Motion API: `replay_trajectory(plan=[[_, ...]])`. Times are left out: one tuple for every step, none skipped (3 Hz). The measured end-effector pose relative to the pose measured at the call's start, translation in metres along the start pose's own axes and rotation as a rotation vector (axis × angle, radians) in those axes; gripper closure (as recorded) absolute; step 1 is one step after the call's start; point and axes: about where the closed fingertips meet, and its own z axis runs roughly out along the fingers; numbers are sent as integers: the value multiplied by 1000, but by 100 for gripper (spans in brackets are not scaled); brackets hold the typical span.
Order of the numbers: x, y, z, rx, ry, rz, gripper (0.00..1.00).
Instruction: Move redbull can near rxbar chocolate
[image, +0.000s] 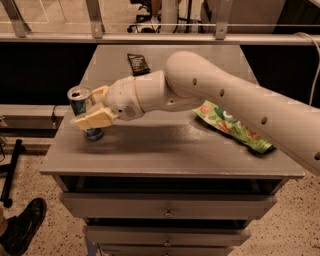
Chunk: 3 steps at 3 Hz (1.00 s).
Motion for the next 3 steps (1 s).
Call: replay_trajectory(plan=[[2, -12, -25, 54, 17, -2, 86], [-3, -30, -58, 113, 68, -14, 100], [-23, -62, -140, 238, 133, -40, 100]])
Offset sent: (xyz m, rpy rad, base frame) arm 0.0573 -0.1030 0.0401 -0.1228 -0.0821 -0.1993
